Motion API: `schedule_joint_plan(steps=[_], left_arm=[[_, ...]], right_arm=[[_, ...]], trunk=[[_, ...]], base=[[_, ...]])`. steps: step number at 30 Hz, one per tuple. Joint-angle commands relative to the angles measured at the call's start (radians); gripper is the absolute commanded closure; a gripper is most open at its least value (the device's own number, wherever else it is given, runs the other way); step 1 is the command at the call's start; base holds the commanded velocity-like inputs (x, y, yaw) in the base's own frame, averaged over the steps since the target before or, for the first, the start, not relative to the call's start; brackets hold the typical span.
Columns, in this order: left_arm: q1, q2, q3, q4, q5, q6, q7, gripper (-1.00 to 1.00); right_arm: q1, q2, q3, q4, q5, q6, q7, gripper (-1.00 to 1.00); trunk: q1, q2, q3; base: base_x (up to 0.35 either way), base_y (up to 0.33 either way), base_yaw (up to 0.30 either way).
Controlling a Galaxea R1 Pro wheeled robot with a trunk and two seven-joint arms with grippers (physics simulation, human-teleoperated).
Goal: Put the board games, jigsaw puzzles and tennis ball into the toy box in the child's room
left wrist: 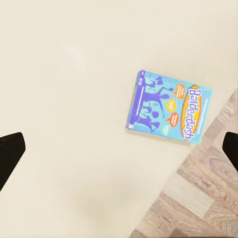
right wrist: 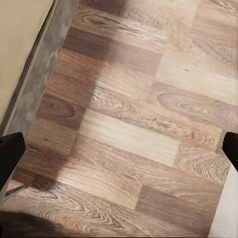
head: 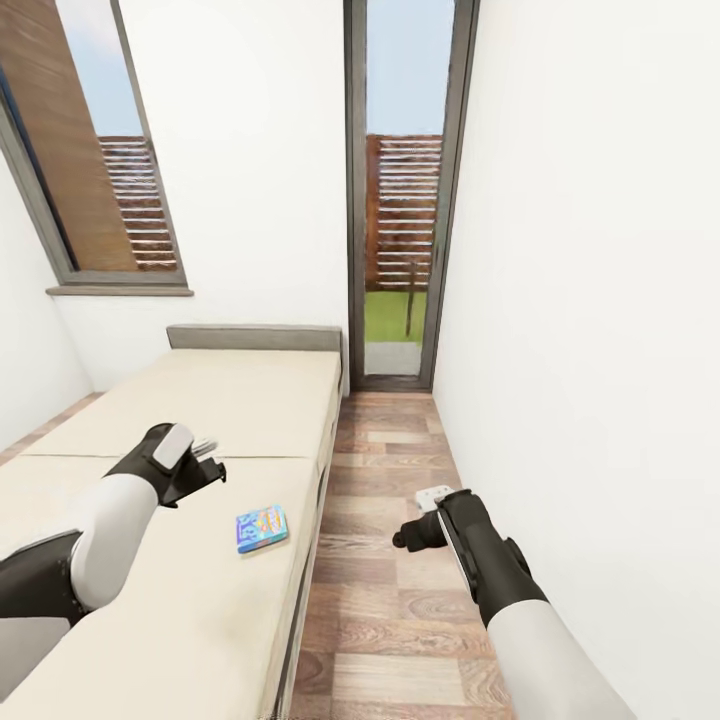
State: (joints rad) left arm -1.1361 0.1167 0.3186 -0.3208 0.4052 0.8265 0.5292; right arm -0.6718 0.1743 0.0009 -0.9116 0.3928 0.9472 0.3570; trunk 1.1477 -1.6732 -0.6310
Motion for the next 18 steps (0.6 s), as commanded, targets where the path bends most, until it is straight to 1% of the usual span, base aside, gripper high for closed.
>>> schedule_joint_plan(steps=[1,6,9,14,18], left_arm=[[0.000,0.001,0.002,0.000,0.009,0.002,0.002,-1.00],[0.003,0.006,0.001,-0.004,0.005,-0.008,-0.026,-1.00],[0.002,0.004,0.001,-0.010,0.004,-0.032,-0.034,-1.00],[-0.002,-0.001,-0.001,-0.018,0.005,-0.091,-0.051,-1.00],[-0.008,0.004,-0.005,-0.020,0.002,-0.112,-0.103,-1.00]], right_arm=[[-0.001,0.000,0.000,-0.001,0.010,0.006,0.010,-1.00],[-0.001,0.000,-0.001,-0.001,0.010,0.010,0.014,-1.00],[-0.001,0.000,-0.003,-0.002,0.009,0.006,0.027,-1.00],[-0.001,0.000,-0.006,-0.002,0.008,-0.022,0.092,-1.00],[0.000,0.000,-0.009,-0.003,0.009,-0.055,0.134,-1.00]], trunk=[[0.004,-0.008,-0.006],[0.023,-0.043,-0.030],[0.035,-0.064,-0.044],[0.054,-0.099,-0.067],[0.069,-0.127,-0.086]], base=[[0.000,0.000,0.000],[0.000,0.000,0.000],[0.000,0.000,0.000],[0.000,0.000,0.000],[0.000,0.000,0.000]])
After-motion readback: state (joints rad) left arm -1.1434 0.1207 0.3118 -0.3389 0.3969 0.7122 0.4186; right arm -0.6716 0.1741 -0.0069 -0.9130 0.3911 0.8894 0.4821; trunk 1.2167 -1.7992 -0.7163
